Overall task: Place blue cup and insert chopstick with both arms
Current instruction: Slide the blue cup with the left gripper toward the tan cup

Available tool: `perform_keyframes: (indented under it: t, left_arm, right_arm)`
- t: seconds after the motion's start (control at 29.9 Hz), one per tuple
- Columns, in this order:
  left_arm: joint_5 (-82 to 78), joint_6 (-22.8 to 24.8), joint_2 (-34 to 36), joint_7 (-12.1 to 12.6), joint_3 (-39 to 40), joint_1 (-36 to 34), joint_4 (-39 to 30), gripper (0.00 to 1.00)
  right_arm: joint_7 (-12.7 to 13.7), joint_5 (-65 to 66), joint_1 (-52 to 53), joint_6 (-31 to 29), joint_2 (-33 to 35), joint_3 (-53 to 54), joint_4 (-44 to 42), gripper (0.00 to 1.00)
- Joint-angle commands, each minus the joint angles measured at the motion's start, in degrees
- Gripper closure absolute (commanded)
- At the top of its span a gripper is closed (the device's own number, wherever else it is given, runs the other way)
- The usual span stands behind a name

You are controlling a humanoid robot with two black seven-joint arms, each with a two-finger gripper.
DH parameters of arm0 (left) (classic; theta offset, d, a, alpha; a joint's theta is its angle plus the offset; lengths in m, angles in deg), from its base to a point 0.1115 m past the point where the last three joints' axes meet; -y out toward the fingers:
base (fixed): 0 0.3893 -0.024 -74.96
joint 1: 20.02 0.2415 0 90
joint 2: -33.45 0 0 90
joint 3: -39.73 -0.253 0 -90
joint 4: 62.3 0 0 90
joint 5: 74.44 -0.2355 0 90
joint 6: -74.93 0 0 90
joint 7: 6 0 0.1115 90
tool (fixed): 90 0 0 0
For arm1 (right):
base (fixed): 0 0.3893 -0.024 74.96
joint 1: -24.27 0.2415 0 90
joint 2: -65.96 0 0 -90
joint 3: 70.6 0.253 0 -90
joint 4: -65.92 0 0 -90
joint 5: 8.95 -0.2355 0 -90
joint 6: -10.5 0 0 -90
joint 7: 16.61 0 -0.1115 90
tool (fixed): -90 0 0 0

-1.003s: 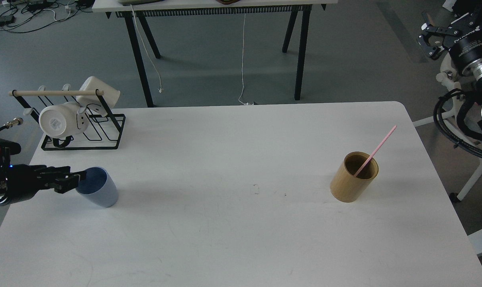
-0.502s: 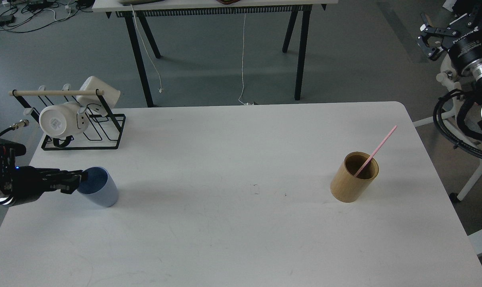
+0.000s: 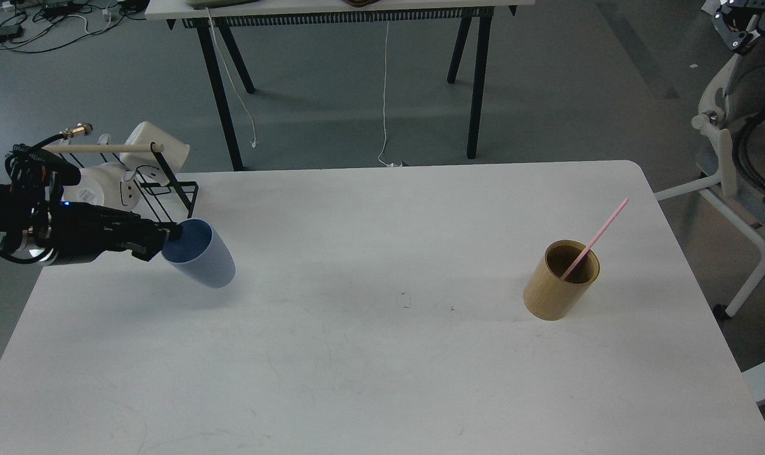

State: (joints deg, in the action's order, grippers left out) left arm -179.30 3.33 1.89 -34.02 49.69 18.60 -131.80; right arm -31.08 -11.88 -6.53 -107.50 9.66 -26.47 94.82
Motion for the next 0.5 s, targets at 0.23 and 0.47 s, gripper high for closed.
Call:
perform_keyframes:
  t: [0.23, 0.47]
  left_arm:
    - [-20.1, 9.6, -22.7, 0.0, 0.1, -10.1, -7.5, 0.97]
    - [-20.1, 9.6, -39.8, 6.7, -0.2, -9.9, -3.6, 0.96]
  right_arm:
    - [-0.1, 0.4, 6.6, 0.0, 2.0, -12.1, -1.8, 0.00]
    - [0.0, 0.3, 6.1, 0.0, 4.3, -12.1, -1.8, 0.00]
